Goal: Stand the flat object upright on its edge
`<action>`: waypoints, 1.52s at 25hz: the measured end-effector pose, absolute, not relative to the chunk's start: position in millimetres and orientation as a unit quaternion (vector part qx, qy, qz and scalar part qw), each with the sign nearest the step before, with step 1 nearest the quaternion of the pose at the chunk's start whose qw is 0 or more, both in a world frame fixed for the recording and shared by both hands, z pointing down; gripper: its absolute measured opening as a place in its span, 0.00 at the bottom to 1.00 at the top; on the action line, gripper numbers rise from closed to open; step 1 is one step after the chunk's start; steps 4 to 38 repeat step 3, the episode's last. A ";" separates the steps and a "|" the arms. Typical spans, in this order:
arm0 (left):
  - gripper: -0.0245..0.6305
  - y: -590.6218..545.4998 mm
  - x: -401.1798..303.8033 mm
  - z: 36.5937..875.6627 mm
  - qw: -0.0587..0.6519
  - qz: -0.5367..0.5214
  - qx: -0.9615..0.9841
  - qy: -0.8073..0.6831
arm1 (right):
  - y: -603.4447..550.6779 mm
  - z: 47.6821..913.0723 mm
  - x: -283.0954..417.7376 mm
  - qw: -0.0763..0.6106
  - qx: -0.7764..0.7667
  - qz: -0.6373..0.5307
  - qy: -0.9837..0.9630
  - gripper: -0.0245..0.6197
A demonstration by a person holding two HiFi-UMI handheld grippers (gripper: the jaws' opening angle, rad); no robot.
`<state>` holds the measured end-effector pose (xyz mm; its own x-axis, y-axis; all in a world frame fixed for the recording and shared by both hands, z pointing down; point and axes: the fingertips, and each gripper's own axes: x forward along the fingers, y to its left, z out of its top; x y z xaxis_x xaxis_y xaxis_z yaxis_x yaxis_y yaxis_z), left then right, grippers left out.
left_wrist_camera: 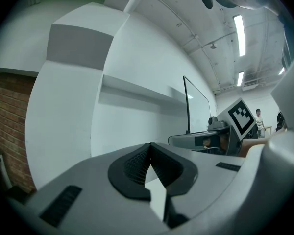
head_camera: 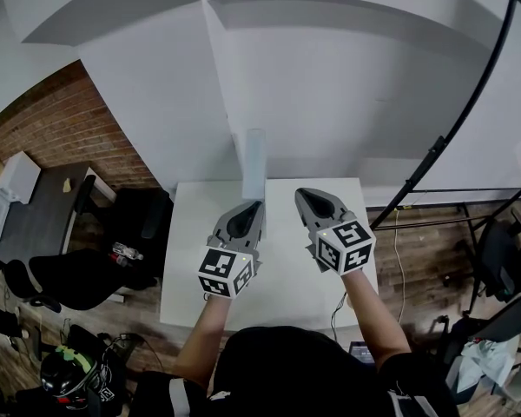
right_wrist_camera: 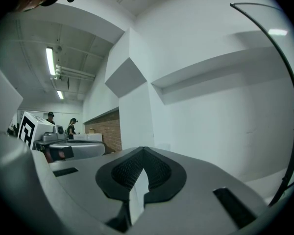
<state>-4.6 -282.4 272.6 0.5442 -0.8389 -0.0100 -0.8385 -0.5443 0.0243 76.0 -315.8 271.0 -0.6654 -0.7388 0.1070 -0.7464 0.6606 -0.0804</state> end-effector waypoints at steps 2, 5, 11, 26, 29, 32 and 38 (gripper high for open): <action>0.06 -283.0 -3.7 272.1 0.009 -0.010 0.879 -0.477 | -316.0 272.0 75.5 0.032 0.407 0.060 -0.911 0.10; 0.06 -283.4 -3.2 271.9 0.009 -0.009 0.879 -0.477 | -316.2 272.7 75.3 0.032 0.407 0.060 -0.911 0.10; 0.06 -283.4 -3.2 271.9 0.009 -0.009 0.879 -0.477 | -316.2 272.7 75.3 0.032 0.407 0.060 -0.911 0.10; 0.06 -283.4 -3.2 271.9 0.009 -0.009 0.879 -0.477 | -316.2 272.7 75.3 0.032 0.407 0.060 -0.911 0.10; 0.06 -283.4 -3.2 271.9 0.009 -0.009 0.879 -0.477 | -316.2 272.7 75.3 0.032 0.407 0.060 -0.911 0.10; 0.06 -283.4 -3.2 271.9 0.009 -0.009 0.879 -0.477 | -316.2 272.7 75.3 0.032 0.407 0.060 -0.911 0.10; 0.06 -283.4 -3.2 271.9 0.009 -0.009 0.879 -0.477 | -316.2 272.7 75.3 0.032 0.407 0.060 -0.911 0.10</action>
